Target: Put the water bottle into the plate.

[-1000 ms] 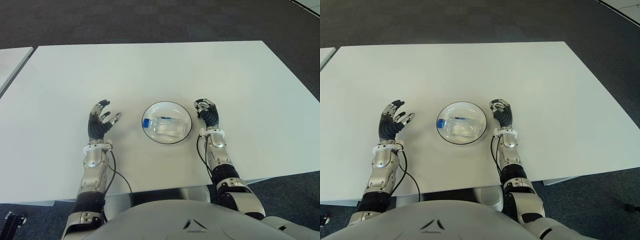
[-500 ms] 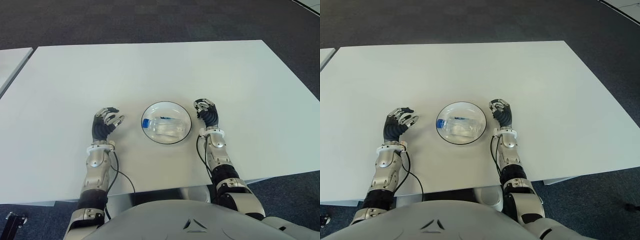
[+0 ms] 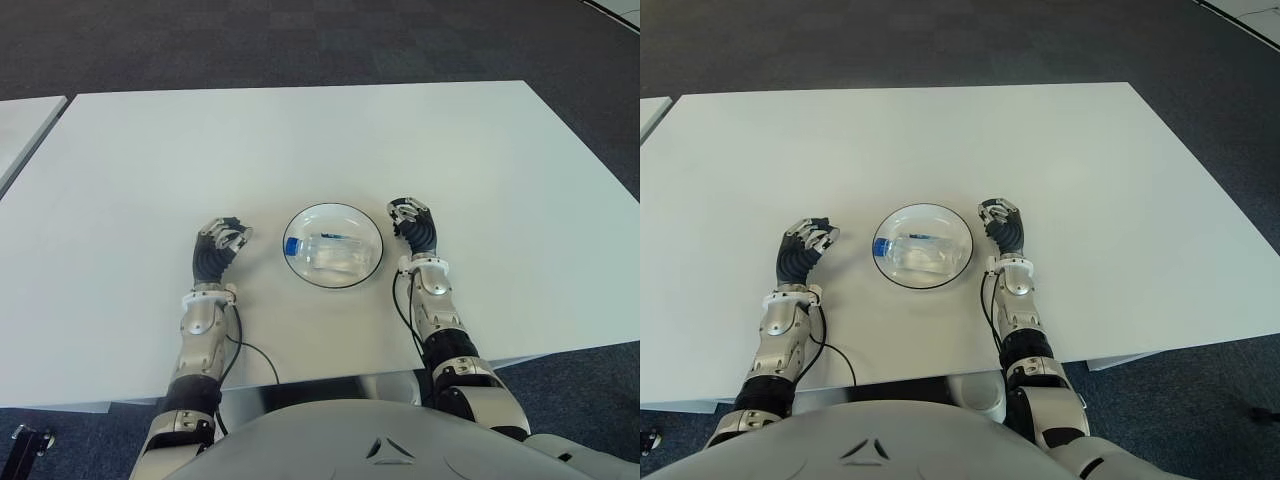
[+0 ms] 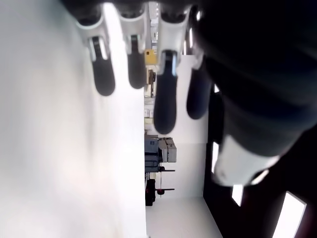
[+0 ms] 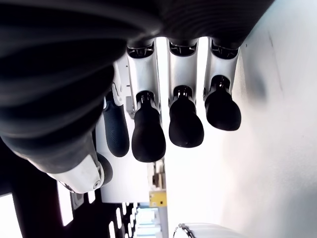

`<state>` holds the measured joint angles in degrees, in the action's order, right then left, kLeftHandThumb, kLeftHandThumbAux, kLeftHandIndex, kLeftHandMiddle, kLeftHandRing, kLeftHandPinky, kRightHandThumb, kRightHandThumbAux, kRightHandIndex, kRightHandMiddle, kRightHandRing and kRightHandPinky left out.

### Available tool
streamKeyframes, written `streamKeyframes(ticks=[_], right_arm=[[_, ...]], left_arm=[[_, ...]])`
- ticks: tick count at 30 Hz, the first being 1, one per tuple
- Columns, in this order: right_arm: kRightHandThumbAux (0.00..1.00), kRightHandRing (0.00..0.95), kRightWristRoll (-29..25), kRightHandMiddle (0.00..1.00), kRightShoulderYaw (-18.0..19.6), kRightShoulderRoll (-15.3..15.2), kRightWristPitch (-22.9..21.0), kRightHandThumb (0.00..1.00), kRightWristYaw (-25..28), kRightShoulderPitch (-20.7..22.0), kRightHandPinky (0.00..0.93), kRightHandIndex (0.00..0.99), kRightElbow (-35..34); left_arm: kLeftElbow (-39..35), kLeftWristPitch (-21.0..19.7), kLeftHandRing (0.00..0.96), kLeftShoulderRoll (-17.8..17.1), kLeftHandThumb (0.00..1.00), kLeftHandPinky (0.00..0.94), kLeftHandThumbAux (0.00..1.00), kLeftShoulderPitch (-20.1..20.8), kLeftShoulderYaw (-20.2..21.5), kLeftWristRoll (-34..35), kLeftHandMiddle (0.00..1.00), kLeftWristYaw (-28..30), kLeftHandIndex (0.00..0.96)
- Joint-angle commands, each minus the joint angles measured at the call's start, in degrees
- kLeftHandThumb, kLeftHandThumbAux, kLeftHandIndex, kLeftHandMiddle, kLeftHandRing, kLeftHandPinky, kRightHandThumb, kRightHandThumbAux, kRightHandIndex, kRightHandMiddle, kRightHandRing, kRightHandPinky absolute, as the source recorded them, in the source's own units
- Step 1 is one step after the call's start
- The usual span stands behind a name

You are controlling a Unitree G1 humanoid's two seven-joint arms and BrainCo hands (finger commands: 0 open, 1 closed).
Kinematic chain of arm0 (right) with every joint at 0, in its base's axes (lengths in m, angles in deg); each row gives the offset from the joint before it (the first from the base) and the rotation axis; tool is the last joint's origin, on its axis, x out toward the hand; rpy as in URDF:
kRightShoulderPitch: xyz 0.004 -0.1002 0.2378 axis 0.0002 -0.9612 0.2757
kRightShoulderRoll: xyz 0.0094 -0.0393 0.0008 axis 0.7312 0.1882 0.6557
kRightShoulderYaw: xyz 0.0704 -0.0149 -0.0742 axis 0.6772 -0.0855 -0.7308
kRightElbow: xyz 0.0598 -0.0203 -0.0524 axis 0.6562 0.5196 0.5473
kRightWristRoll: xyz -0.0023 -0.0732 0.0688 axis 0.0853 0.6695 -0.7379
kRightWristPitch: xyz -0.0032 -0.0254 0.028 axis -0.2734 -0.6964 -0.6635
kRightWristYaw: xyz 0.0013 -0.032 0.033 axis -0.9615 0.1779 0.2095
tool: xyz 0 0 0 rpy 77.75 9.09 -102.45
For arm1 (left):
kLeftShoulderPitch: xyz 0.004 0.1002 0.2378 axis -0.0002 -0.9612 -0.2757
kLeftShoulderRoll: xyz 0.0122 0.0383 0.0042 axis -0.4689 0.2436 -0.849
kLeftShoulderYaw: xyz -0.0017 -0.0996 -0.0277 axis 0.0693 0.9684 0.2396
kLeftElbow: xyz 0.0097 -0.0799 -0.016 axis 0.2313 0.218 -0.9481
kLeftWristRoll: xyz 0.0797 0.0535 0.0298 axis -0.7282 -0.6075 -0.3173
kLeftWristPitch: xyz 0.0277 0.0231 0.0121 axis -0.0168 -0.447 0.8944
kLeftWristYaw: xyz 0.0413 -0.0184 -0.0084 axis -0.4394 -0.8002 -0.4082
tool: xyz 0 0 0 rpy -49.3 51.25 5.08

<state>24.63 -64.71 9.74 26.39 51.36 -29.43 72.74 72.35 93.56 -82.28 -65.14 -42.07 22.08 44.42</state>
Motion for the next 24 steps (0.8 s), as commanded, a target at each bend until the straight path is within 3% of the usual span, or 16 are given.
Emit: streamKeyframes(ticks=[1,7,24], right_arm=[[0.728,0.760,-0.03,0.778,-0.14,0.67,-4.43,0.705,0.19,-4.31,0.763,0.439,3.52],[0.728,0.764,0.05,0.783,-0.27,0.46,-4.20,0.705,0.53,-4.22,0.762,0.439,3.77],[0.727,0.769,-0.15,0.789,-0.22,0.07,-3.10,0.704,1.77,-4.52,0.759,0.439,3.70]], left_arm=[[2.51,-3.00,0.484,0.48,0.695,0.478,0.721,-0.49,-0.80,-1.27,0.493,0.26,0.429],[4.02,-4.27,0.480,0.93,0.698,0.471,0.720,-0.14,-0.77,-1.63,0.490,-0.29,0.428],[8.76,-2.26,0.450,2.67,0.698,0.445,0.722,1.59,0.34,-1.50,0.472,-1.22,0.429]])
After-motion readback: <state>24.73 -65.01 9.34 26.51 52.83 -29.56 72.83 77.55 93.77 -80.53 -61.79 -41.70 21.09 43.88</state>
